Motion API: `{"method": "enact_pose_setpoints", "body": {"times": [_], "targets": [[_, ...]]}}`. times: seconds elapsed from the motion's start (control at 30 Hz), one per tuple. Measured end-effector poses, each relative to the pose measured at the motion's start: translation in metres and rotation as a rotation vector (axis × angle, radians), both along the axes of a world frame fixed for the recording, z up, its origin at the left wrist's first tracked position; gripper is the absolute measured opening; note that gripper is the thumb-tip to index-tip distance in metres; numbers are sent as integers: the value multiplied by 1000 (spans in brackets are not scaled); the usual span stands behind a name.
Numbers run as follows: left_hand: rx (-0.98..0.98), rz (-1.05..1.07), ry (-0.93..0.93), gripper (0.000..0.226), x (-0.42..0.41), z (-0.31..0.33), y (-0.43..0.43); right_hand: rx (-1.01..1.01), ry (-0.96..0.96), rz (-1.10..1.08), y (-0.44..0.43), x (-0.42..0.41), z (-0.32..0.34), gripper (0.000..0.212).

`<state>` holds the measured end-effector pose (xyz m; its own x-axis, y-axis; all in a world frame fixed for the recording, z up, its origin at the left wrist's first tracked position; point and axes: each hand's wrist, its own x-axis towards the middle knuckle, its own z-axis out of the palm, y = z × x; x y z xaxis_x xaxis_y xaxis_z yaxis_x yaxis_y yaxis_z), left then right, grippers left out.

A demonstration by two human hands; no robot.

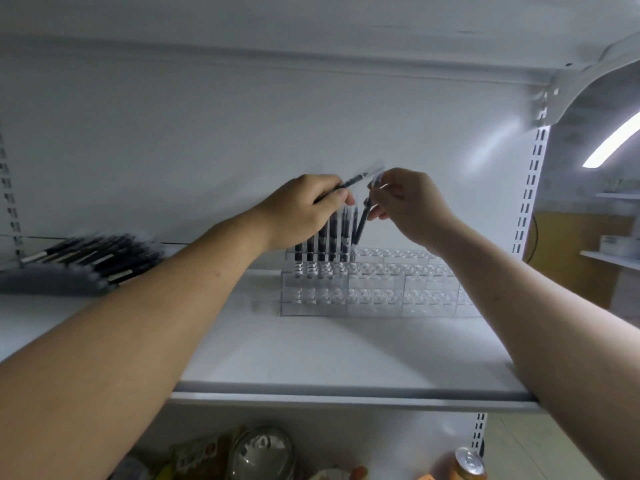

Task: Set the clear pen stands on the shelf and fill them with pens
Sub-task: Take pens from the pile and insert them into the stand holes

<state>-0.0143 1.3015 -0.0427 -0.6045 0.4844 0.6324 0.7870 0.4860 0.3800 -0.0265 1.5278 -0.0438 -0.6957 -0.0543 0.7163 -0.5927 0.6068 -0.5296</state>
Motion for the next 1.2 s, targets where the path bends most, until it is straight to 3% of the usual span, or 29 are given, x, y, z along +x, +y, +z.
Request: {"method": "enact_pose_setpoints", "body": {"times": [0.37,0.7,0.97,1.2], "targets": [[-35,-4,0,27,2,1,-1,215,-136,-4,-10,3,-8,10],[-36,9,-3,30,3,1,0,272,-90,-98,-22,6,-8,11],[-42,-6,-21,29,3,1,-1,219,-259,-91,-11,1,-11,18],[-45,-7,-22,26,2,1,-2,366,-175,-154,-5,7,-5,12]]}}
